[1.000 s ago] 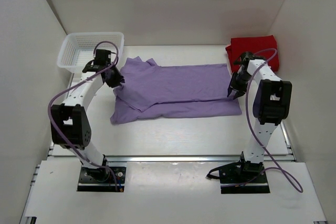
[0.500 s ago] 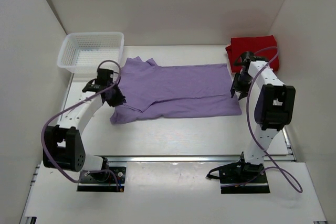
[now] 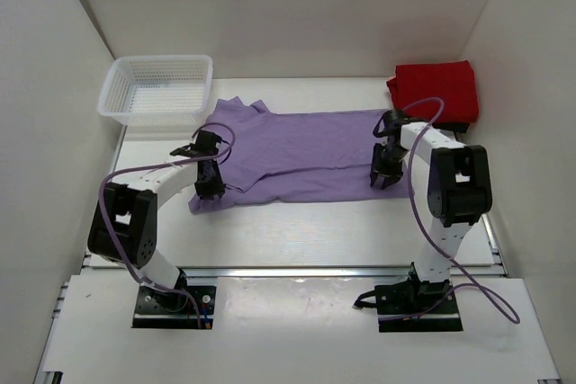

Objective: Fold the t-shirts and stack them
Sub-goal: Fold the flattened tshirt in 1/3 of the way

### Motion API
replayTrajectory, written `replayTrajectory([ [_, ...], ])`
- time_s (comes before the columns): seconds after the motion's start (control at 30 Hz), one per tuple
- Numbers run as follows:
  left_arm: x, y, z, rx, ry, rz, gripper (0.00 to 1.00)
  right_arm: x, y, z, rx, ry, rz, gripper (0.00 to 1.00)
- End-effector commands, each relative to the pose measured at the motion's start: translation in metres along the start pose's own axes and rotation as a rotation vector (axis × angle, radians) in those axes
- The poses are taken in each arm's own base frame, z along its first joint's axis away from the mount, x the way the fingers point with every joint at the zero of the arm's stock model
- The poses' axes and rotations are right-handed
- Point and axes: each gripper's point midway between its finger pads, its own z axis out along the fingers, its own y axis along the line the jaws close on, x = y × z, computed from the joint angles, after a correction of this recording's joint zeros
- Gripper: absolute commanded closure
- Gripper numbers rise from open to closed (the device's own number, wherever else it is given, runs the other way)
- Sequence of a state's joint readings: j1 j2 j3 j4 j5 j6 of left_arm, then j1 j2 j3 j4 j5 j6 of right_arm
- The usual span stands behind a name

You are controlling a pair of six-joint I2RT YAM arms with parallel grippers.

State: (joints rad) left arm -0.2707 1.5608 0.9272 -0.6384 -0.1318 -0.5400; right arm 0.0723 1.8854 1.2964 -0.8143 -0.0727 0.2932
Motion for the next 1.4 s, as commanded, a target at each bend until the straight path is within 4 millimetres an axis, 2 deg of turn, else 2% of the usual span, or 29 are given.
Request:
replayTrajectory([
  [0.0,-0.022,0.001,-0.003,-0.036,-0.08,0.044,0.65,-0.003,0.019,0.012,-0.04,-0.042,-0.039,0.66],
  [0.07,-0.012,0.005,0.002,-0.043,-0.041,0.062,0.65,0.012,0.015,0.017,-0.039,-0.014,-0.026,0.66],
  [0.1,-0.004,0.006,0.004,-0.056,-0.019,0.101,0.65,0.014,0.016,0.016,-0.055,-0.017,-0.012,0.66],
  [0.13,0.006,0.008,0.005,-0.071,0.017,0.118,0.66,0.025,0.014,0.018,-0.057,0.003,-0.012,0.65],
  [0.2,0.026,0.013,0.008,-0.085,0.091,0.15,0.66,0.037,0.01,0.015,-0.079,0.02,0.019,0.65],
  [0.27,0.044,0.017,0.007,-0.084,0.16,0.162,0.67,0.057,0.005,0.018,-0.09,0.072,0.037,0.64],
  [0.3,0.056,0.02,0.007,-0.078,0.187,0.165,0.67,0.06,0.005,0.014,-0.096,0.07,0.043,0.64],
  [0.4,0.073,0.022,-0.002,-0.045,0.227,0.147,0.68,0.087,0.008,0.014,-0.133,0.133,0.024,0.63],
  [0.53,0.086,0.031,-0.019,-0.032,0.25,0.142,0.73,0.111,0.012,0.01,-0.142,0.187,0.011,0.64],
  [0.77,0.111,0.048,-0.039,-0.037,0.275,0.12,0.75,0.152,0.011,0.0,-0.116,0.276,0.006,0.64],
  [0.93,0.119,0.054,-0.052,-0.024,0.267,0.09,0.77,0.182,0.008,-0.008,-0.115,0.309,0.04,0.64],
  [1.0,0.119,0.052,-0.059,-0.006,0.262,0.08,0.79,0.191,0.003,-0.009,-0.107,0.321,0.059,0.63],
  [1.03,0.11,0.048,-0.065,0.012,0.227,0.078,0.8,0.19,0.001,-0.011,-0.107,0.314,0.057,0.64],
  [1.07,0.096,0.042,-0.072,0.037,0.173,0.07,0.8,0.191,-0.002,-0.013,-0.097,0.308,0.058,0.64],
  [1.23,0.025,0.022,-0.084,0.128,-0.063,-0.003,0.78,0.153,0.009,-0.029,-0.144,0.175,0.044,0.64],
  [1.3,0.003,0.01,-0.073,0.133,-0.132,0.008,0.83,0.124,0.024,-0.035,-0.188,0.057,0.0,0.63],
  [1.33,-0.001,0.009,-0.068,0.124,-0.147,0.013,0.86,0.117,0.03,-0.037,-0.203,0.036,-0.012,0.63],
  [1.37,-0.009,0.003,-0.052,0.116,-0.165,0.021,0.86,0.11,0.034,-0.035,-0.218,0.019,-0.015,0.63],
])
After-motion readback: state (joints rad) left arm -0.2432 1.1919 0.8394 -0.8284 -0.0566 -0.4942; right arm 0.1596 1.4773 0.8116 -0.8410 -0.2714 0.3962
